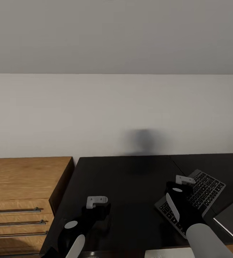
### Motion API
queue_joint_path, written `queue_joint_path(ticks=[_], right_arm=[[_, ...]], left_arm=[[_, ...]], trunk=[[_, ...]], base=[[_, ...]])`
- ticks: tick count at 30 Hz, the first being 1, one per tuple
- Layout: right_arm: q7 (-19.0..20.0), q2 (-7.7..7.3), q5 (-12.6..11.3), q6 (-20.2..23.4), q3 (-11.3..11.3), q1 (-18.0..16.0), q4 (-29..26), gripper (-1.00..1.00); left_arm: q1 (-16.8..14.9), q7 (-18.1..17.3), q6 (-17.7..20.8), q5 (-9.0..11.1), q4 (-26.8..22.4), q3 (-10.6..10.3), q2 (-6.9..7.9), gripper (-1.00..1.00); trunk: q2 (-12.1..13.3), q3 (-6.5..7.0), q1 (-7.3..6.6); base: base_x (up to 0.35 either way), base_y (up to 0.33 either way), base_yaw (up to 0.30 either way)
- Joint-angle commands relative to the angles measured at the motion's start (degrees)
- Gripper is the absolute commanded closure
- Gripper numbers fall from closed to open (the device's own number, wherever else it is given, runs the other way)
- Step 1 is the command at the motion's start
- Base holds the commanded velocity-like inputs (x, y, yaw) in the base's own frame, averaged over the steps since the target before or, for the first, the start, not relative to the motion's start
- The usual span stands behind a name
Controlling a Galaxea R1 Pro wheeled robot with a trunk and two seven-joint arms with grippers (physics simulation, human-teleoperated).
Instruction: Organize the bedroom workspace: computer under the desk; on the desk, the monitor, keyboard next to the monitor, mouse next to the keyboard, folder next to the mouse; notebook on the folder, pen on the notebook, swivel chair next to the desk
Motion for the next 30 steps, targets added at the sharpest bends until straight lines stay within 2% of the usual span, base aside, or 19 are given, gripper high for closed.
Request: queue_joint_path(ticks=[1,21,30], right_arm=[[-0.27,-0.03,-0.92,0.16,0.06,0.0,1.83,-1.0],[-0.11,-0.03,-0.92,0.11,0.05,0.0,1.9,-1.0],[-0.1,-0.03,-0.92,-0.07,0.14,0.0,3.8,-1.0]], left_arm=[[-0.06,0.57,0.1,0.6,-0.08,-0.12,0.04,-1.0],[-0.06,0.48,0.02,0.76,-0.08,0.11,0.33,-1.0],[-0.06,0.48,0.01,0.77,-0.03,0.14,0.35,-1.0]], trunk=[[-0.04,-0.08,0.01],[-0.04,-0.08,0.01],[-0.04,-0.08,0.01]], base=[[0.0,0.0,0.0],[-0.002,0.0,0.0],[-0.125,0.0,0.0]])
